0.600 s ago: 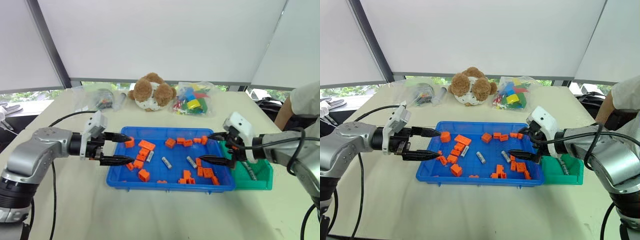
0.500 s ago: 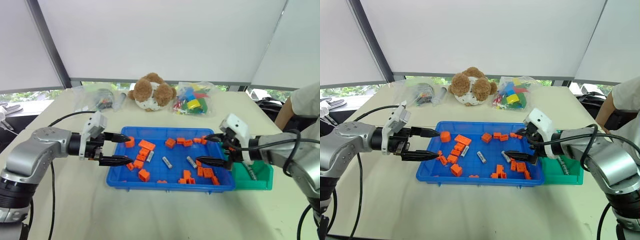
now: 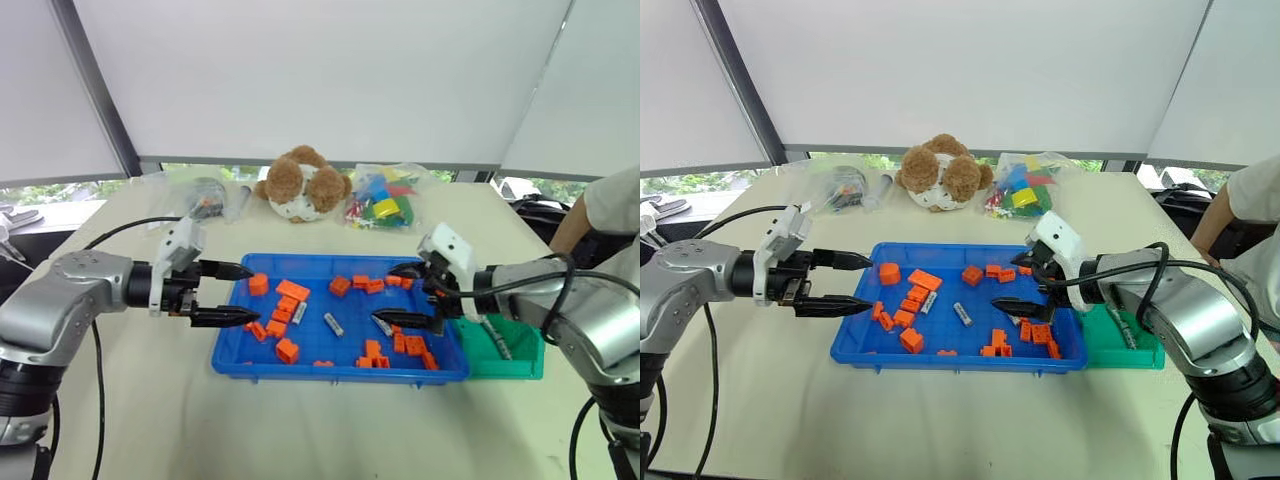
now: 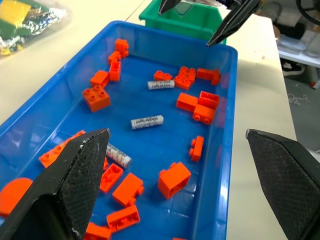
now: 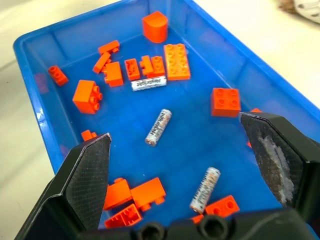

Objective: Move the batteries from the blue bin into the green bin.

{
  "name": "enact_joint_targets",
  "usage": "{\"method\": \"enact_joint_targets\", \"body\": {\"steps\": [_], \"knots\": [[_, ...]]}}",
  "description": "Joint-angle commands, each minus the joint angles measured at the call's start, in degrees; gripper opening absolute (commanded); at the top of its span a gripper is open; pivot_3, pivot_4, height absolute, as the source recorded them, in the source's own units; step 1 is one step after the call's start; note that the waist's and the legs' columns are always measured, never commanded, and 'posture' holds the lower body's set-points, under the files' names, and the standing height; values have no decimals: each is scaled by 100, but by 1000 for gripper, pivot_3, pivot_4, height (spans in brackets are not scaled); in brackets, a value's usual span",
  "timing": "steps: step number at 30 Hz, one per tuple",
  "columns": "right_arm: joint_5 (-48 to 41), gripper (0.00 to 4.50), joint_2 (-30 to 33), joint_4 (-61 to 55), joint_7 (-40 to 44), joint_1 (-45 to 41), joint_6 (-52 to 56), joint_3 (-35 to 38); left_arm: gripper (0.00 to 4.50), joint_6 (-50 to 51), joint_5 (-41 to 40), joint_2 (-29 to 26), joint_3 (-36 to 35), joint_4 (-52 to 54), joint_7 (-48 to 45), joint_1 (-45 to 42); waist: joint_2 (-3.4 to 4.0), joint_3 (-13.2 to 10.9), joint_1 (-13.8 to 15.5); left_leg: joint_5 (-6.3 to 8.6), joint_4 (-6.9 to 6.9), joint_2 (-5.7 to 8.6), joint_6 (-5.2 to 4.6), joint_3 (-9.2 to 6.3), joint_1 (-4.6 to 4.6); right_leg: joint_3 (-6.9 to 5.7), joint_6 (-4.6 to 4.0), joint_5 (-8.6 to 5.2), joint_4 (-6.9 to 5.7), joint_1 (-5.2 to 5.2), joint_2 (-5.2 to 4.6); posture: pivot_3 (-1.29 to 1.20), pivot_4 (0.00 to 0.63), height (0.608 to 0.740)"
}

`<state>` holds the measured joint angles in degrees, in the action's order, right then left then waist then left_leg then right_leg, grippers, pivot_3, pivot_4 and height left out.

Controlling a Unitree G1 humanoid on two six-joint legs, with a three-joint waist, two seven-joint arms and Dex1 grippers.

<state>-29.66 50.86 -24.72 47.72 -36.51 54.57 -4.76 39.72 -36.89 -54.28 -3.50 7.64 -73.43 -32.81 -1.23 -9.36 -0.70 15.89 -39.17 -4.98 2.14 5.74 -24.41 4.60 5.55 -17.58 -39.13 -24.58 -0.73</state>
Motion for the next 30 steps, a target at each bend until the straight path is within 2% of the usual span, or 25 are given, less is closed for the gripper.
{"method": "enact_joint_targets", "body": {"steps": [1, 5, 12, 19, 30], "knots": [[39, 4455, -63, 16, 50, -204, -131, 26, 4500, -80, 48, -201, -177, 102, -35, -59, 0, 0, -1, 0, 0, 0, 0, 0, 0, 0, 0, 0, 0, 0, 0, 0, 150, 733], [150, 4455, -261, 181, 50, -316, -261, -201, 4500, -154, 100, -202, -143, 7, -21, -141, 0, 0, -2, 0, 0, 0, 0, 0, 0, 0, 0, 0, 0, 0, 1, 0, 150, 733], [613, 4455, -1242, 1022, 70, -953, -606, -1049, 4500, -239, 198, -172, -117, -159, -22, -290, 0, 0, -28, 0, 1, -1, 0, 1, 0, 0, 0, 0, -5, -5, 4, 0, 150, 733], [1621, 4455, -2169, 2830, 136, -1467, -1608, -1872, 4500, -257, 252, -215, -115, -214, -30, -389, 0, 0, -6, -1, 0, -1, 1, 3, -1, -2, 0, 0, -8, -6, 1, 0, 150, 733], [2322, 4455, -2940, 4428, 428, -1704, -2383, -2027, 4500, -206, 243, -147, -86, -100, 40, -415, 0, 0, -50, -6, 2, -2, 11, 4, 0, -3, 0, 0, -11, -8, 3, 0, 150, 733]]}}
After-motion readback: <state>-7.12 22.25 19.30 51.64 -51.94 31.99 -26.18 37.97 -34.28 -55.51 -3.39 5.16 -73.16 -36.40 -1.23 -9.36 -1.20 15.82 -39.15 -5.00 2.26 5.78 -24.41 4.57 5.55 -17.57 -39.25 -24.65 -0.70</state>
